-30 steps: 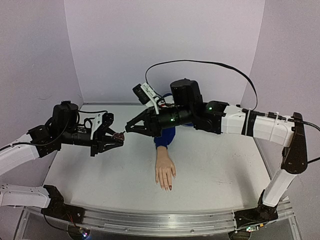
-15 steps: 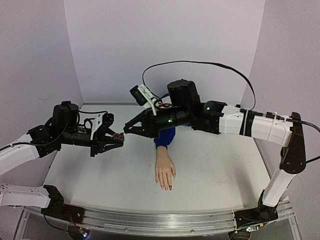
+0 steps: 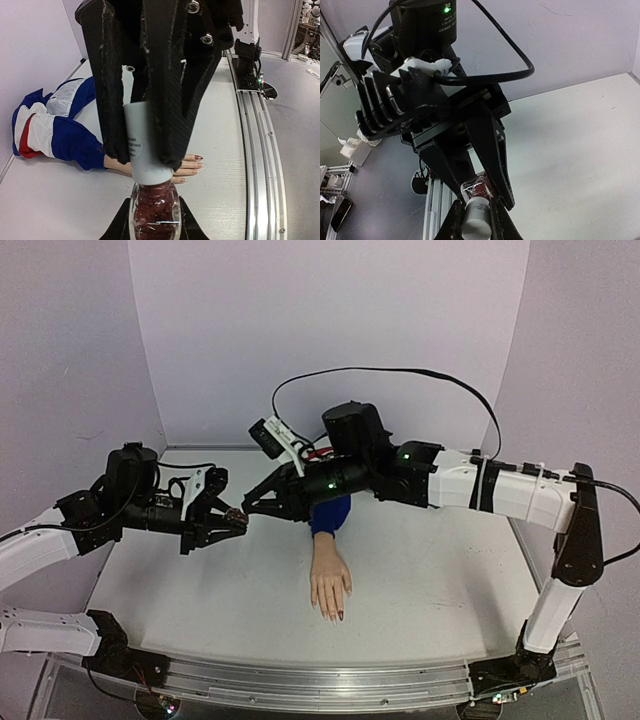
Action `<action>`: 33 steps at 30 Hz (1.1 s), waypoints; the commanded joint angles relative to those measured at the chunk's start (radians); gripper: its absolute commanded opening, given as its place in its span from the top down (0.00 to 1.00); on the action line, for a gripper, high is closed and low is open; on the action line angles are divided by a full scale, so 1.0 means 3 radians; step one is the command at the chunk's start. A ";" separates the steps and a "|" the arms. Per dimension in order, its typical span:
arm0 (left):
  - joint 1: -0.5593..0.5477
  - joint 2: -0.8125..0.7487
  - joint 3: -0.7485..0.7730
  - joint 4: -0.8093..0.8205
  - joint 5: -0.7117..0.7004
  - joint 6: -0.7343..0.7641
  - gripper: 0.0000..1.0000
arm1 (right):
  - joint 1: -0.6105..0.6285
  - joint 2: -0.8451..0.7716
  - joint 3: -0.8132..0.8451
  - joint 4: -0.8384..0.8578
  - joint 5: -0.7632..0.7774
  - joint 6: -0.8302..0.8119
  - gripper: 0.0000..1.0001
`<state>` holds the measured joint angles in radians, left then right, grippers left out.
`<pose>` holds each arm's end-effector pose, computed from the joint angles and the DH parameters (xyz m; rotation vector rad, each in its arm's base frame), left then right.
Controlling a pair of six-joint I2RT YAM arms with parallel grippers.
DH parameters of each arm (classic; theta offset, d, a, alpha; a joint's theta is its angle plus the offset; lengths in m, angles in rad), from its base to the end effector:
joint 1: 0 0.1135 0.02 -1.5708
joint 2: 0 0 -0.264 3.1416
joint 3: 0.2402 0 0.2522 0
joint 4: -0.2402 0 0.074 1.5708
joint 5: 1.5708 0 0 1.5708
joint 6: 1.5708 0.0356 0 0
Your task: Paint the nails
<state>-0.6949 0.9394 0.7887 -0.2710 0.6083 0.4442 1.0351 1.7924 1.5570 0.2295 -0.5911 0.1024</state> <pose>0.1479 -0.1498 0.3069 1.3863 1.4295 -0.7657 0.2044 0.3831 0.3716 -1.2039 1.2661 1.3243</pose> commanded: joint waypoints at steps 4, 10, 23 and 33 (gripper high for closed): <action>-0.0013 0.0064 0.0195 0.0096 0.0649 -0.0116 1.00 | 0.0013 0.0213 0.0369 -0.0582 -0.0424 -0.0892 1.00; -0.0010 0.0010 0.0215 0.0098 0.0726 -0.0146 1.00 | 0.0012 0.0298 0.0398 -0.0765 -0.0687 -0.1269 1.00; -0.0010 -0.0397 -0.0095 0.0746 -0.0282 -0.0236 1.00 | 0.0003 0.0823 0.0672 -0.0584 -0.0613 -0.0971 1.00; -0.0010 -0.0444 -0.0235 0.1140 -0.0990 -0.0234 1.00 | 0.0233 0.1156 0.0742 0.0145 0.0189 0.0496 1.00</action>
<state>-0.6823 0.8364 0.6666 -0.2939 0.3431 0.3691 1.0172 2.0544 1.7660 0.2153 -0.6994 0.0139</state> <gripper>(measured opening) 0.219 0.154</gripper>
